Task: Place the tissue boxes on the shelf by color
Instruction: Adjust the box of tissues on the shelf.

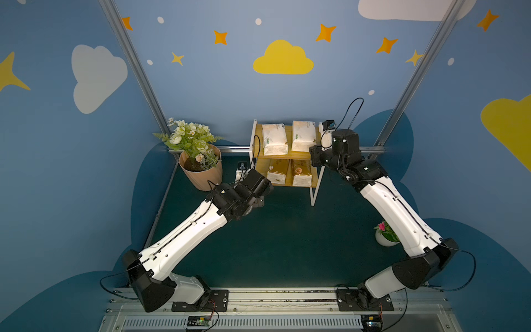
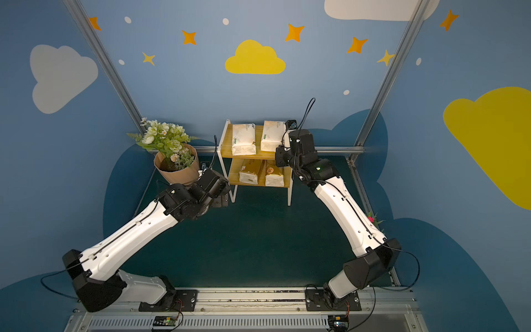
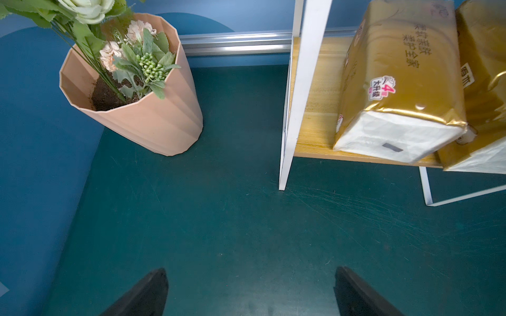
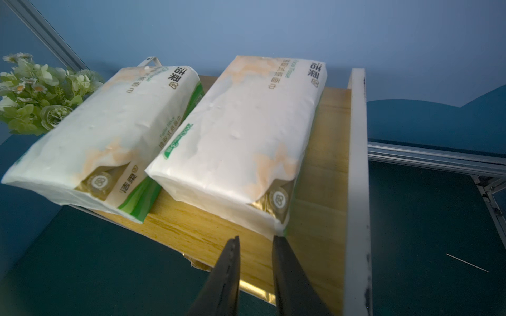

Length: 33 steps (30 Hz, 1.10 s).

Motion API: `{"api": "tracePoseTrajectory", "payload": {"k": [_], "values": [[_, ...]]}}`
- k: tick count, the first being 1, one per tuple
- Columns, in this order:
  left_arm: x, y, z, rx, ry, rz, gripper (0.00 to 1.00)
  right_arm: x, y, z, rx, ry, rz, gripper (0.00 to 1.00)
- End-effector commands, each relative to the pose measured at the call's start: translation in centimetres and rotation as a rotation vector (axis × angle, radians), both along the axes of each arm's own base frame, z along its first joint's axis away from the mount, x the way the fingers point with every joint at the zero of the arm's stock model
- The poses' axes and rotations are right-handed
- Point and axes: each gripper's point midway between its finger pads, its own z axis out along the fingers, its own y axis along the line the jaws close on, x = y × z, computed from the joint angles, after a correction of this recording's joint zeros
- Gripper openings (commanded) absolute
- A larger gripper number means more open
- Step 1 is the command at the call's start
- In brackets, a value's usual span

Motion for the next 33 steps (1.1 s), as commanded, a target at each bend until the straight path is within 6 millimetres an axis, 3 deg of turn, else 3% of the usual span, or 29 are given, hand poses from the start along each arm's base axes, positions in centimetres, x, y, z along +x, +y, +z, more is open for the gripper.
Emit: {"api": "tracePoseTrajectory", "payload": {"k": [1,6,9,11,16,18,21,25,29,33], "values": [[0.0,0.4,0.6,-0.007,-0.010,0.020,1.00,-1.1,-0.4,2.3,0.044,-0.056,0.016,0.28],[-0.1,1.5,1.1,0.017,-0.024,0.030,1.00,-3.4,-2.1,4.3,0.080,-0.099,-0.005,0.29],[-0.2,3.3,1.4,0.024,-0.042,0.057,1.00,-4.4,-4.8,3.1,0.026,-0.109,-0.095,0.32],[-0.1,4.9,1.4,0.034,-0.067,0.081,1.00,-4.4,-7.3,0.3,-0.052,-0.074,-0.192,0.34],[0.5,11.0,0.4,0.093,-0.178,0.190,1.00,-5.0,-15.0,-9.1,-0.217,0.096,-0.481,0.37],[1.0,13.3,-0.6,0.112,-0.235,0.221,1.00,-5.6,-18.2,-13.0,-0.226,0.174,-0.581,0.38],[2.1,14.9,-3.2,0.125,-0.271,0.194,1.00,-6.2,-21.5,-17.8,-0.218,0.258,-0.675,0.40],[3.6,15.2,-8.2,0.161,-0.222,0.106,1.00,-6.1,-23.3,-21.1,-0.312,0.216,-0.709,0.43],[4.7,16.5,-13.3,0.104,-0.105,0.162,1.00,-5.6,-23.5,-24.3,-0.337,0.142,-0.700,0.60],[6.0,17.0,-15.8,0.127,-0.085,0.157,1.00,-5.4,-23.1,-27.2,-0.340,0.219,-0.685,0.69]]}}
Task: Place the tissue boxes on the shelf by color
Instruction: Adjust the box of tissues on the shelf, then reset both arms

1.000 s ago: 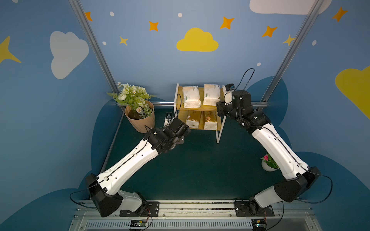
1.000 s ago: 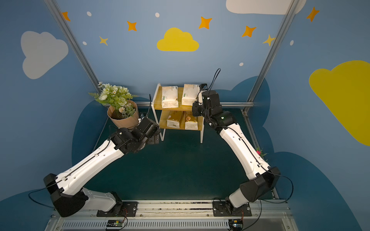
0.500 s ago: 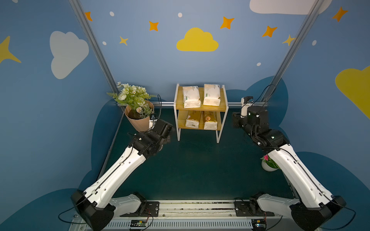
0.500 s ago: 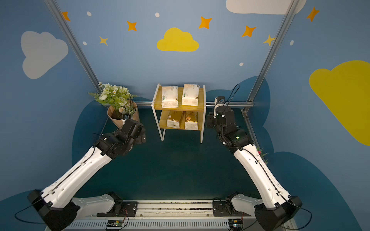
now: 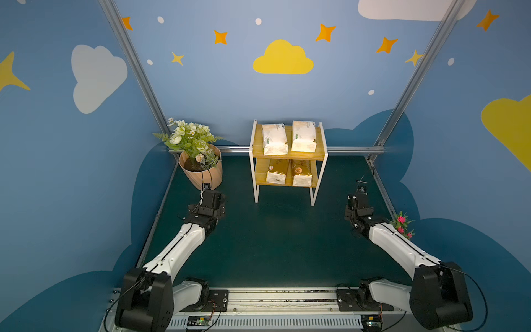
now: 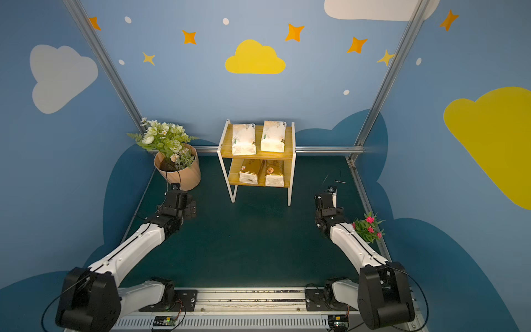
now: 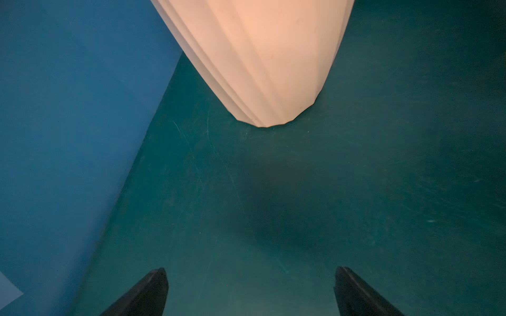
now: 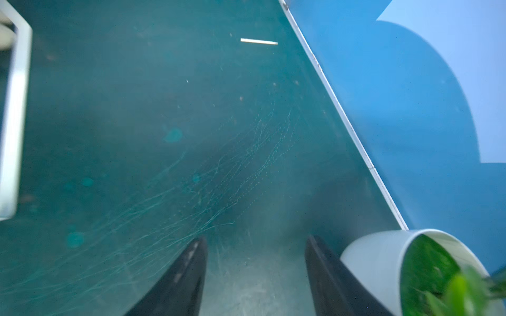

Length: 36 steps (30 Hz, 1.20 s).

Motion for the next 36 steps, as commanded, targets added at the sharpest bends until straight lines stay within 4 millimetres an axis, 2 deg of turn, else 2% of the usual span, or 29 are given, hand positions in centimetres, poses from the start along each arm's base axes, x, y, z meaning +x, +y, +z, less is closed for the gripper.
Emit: {"api": "tracePoseTrajectory", "payload": {"k": [1,2,7,9,15,20,22,25,26,30,31,32,33,36], "values": [[2.4,-0.5,0.6,-0.013,-0.094,-0.051,1.00,2.3,0.4,0.8,0.008,-0.069,-0.012,0.70],[2.7,-0.5,0.3,-0.008,-0.100,-0.062,1.00,2.3,0.5,0.0,-0.002,-0.028,-0.002,0.70],[3.6,-0.5,-1.3,-0.015,-0.128,-0.090,1.00,4.1,1.2,-0.5,-0.029,-0.006,0.040,0.70],[4.0,-0.4,-2.6,-0.017,-0.141,-0.088,1.00,5.0,1.8,-0.4,-0.028,-0.020,0.080,0.70],[6.1,-0.4,-2.3,-0.014,-0.174,-0.121,1.00,7.5,2.8,-0.2,-0.045,-0.057,0.165,0.70],[7.2,-1.1,-2.9,-0.086,-0.180,-0.191,1.00,9.2,2.5,-0.6,-0.089,-0.085,0.183,0.71],[7.5,-1.3,-2.9,-0.101,-0.233,-0.214,1.00,9.0,2.0,-0.9,-0.063,-0.065,0.166,0.69],[6.8,-1.4,-2.7,-0.122,-0.243,-0.222,1.00,8.3,2.1,0.1,-0.031,-0.153,0.188,0.70],[6.5,-1.5,-2.5,-0.122,-0.263,-0.232,1.00,7.3,2.0,-0.5,-0.017,-0.169,0.202,0.71],[5.4,-1.6,-2.4,-0.143,-0.338,-0.254,1.00,6.2,2.2,-0.2,0.076,-0.249,0.265,0.72],[5.1,-1.9,-2.8,-0.151,-0.348,-0.274,1.00,6.0,2.4,-0.5,0.102,-0.259,0.295,0.75],[5.0,-2.0,-3.2,-0.150,-0.375,-0.287,1.00,5.8,2.7,-1.2,0.116,-0.263,0.326,0.94],[5.2,-2.1,-2.8,-0.140,-0.415,-0.297,1.00,6.1,2.6,-1.0,0.108,-0.315,0.327,0.98],[5.1,-2.1,-3.1,-0.159,-0.352,-0.296,1.00,6.4,2.4,-0.7,0.142,-0.322,0.313,0.98]]}}
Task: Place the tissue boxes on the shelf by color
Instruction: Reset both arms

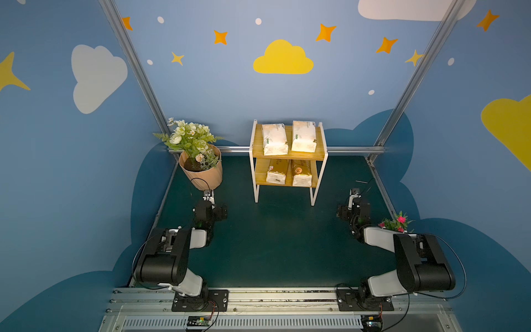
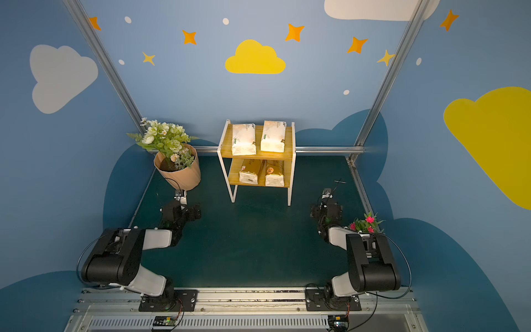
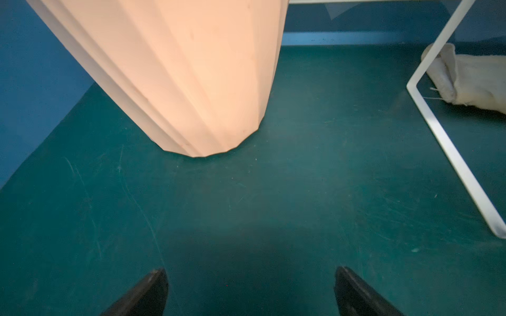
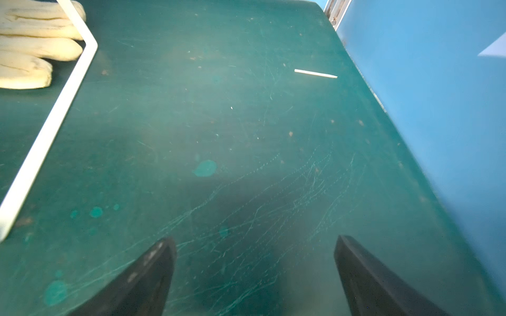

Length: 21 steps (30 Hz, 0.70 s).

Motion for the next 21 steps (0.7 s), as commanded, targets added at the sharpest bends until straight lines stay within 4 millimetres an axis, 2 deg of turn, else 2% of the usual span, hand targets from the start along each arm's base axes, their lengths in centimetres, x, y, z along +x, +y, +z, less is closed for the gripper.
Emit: {"api": "tracePoseTrajectory", "payload": {"k": [1,21], "values": [[1.60,-0.53,2.88,-0.021,-0.109,-0.041,1.00,1.71,1.41,2.70,0.058,-0.102,0.070,0.98],[1.47,-0.72,2.95,-0.016,-0.107,-0.054,1.00,1.62,1.54,2.52,0.051,-0.078,0.083,0.98]]}}
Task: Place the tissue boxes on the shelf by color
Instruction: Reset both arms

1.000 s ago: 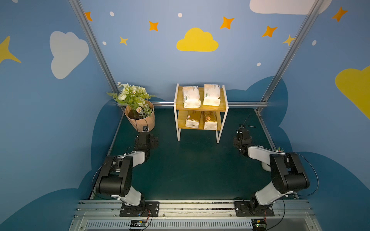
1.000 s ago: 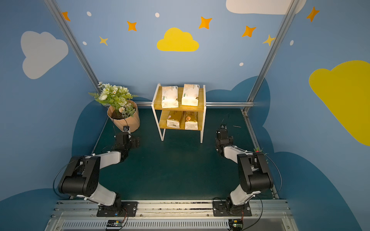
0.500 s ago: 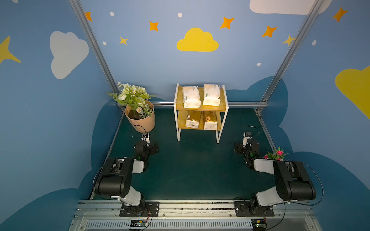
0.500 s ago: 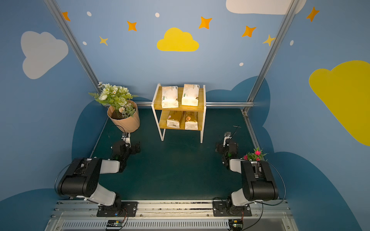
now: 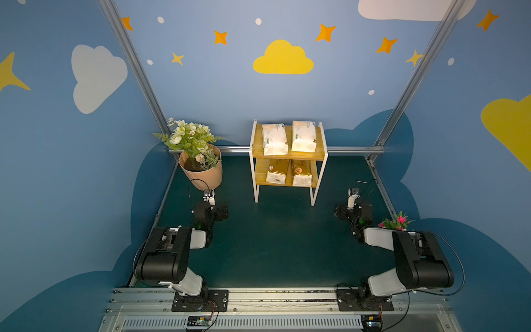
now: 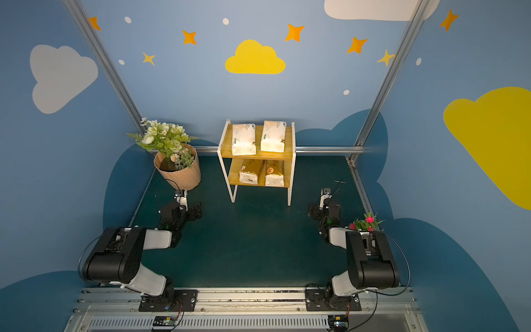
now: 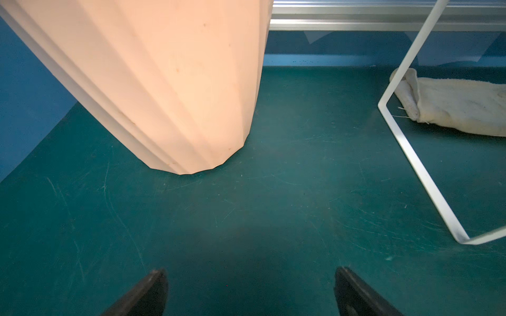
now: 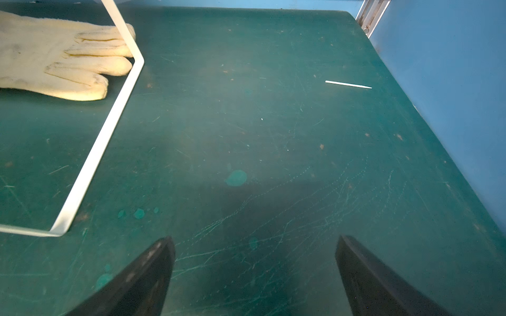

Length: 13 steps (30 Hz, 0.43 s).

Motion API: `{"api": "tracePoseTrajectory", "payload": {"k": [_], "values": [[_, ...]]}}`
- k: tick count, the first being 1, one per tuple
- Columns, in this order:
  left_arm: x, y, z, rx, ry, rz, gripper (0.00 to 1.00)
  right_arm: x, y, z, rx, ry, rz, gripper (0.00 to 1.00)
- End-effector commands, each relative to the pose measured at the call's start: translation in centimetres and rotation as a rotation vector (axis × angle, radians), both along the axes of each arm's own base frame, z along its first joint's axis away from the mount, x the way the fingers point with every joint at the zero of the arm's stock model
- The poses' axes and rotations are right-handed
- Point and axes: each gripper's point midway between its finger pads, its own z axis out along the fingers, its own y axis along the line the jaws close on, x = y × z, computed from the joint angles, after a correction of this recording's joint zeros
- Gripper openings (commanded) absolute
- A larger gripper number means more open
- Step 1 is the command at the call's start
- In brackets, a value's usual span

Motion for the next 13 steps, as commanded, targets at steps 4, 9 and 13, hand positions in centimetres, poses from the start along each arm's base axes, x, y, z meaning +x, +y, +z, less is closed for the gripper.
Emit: {"api": "tracePoseTrajectory", "payload": {"k": [4,9,13], "values": [[0.69,-0.12,1.38,0.002,-0.040,-0.016,1.00,0.79,0.08,1.67,0.005,-0.053,0.007,0.98],[0.87,0.07,1.25,-0.034,-0.028,-0.029,1.00,0.77,0.06,1.64,0.004,-0.051,0.006,0.98],[0.69,-0.21,1.45,0.002,-0.043,-0.025,1.00,0.73,0.05,1.58,0.004,-0.049,0.006,0.98]]}}
